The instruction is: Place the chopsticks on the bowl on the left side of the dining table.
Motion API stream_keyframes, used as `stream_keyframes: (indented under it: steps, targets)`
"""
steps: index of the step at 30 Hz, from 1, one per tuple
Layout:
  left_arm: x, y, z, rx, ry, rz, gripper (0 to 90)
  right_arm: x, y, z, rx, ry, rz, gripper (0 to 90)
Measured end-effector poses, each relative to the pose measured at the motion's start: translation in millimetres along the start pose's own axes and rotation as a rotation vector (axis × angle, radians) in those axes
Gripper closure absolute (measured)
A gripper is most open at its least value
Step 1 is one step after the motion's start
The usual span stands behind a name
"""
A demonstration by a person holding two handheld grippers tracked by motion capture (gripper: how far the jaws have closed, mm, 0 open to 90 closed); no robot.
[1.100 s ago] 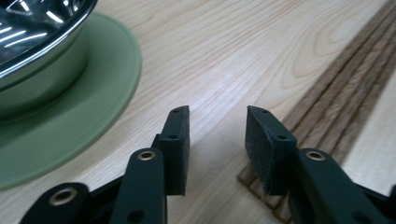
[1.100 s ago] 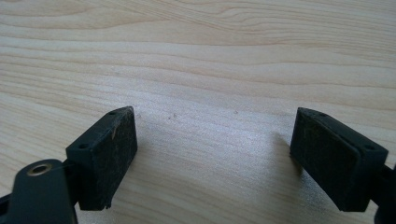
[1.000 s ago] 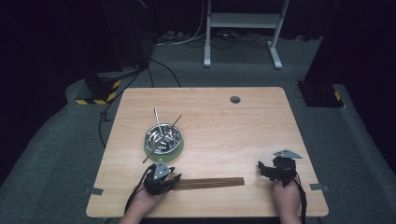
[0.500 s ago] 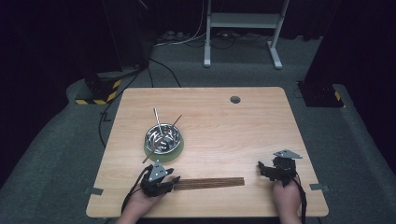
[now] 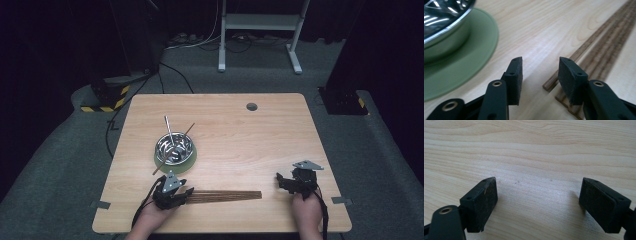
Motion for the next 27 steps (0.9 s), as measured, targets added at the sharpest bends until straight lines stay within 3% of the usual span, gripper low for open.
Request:
stream_keyframes:
  steps: [4, 6, 7, 8, 9, 12, 13, 16, 17, 19, 27]
  targets:
    - [-5.9, 1.7, 2.2, 0.006, 0.008, 0.028, 54.5, 0.0, 0.0, 0.0, 0.0, 0.0, 0.0, 14.7]
    - [-4.5, 0.7, 3.0, 0.01, -0.001, 0.012, 54.7, 0.0, 0.0, 0.0, 0.0, 0.0, 0.0, 14.7]
    - [-0.3, 0.3, 4.0, 0.016, -0.004, -0.022, 54.6, -0.2, -0.1, 0.0, -0.001, 0.003, 0.0, 14.7]
    - [-0.3, 0.3, 4.0, 0.016, -0.004, -0.022, 54.7, -0.2, -0.1, 0.0, -0.001, 0.003, 0.0, 14.7]
    - [-0.5, -0.2, 2.9, -0.008, 0.024, -0.029, 54.7, 0.0, 0.0, 0.0, 0.0, 0.0, 0.0, 14.7]
    - [3.2, 5.6, 3.0, -0.009, 0.003, -0.041, 54.9, -0.1, 0.0, 0.0, -0.001, 0.001, 0.0, 14.7]
    - [3.6, 7.3, 2.4, -0.018, 0.015, -0.052, 55.1, -0.1, 0.0, 0.0, -0.001, 0.001, 0.0, 14.7]
    - [3.5, 10.2, 0.2, -0.038, 0.001, -0.056, 56.2, -0.2, -0.1, -0.1, -0.002, 0.002, 0.0, 14.7]
    - [2.5, 10.2, -1.5, -0.055, 0.022, -0.063, 56.6, -0.1, 0.0, 0.0, -0.001, 0.001, 0.001, 14.7]
    - [5.3, 11.7, -1.8, -0.043, 0.004, -0.067, 57.8, 0.0, 0.0, 0.0, 0.0, 0.001, 0.001, 14.7]
    - [6.3, 9.3, -4.2, -0.057, 0.029, -0.078, 68.2, -1.4, -0.3, -0.1, -0.004, 0.009, 0.005, 14.7]
Point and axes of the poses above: each handheld gripper's, and its own axes: y roughly forward along the jaws, z roughly out of its top, x roughly to its right, the point moved 7 cm from there along y, roughly forward along the jaws, and after that the axes turned 4 degrees about x, right-handed, at the moved point
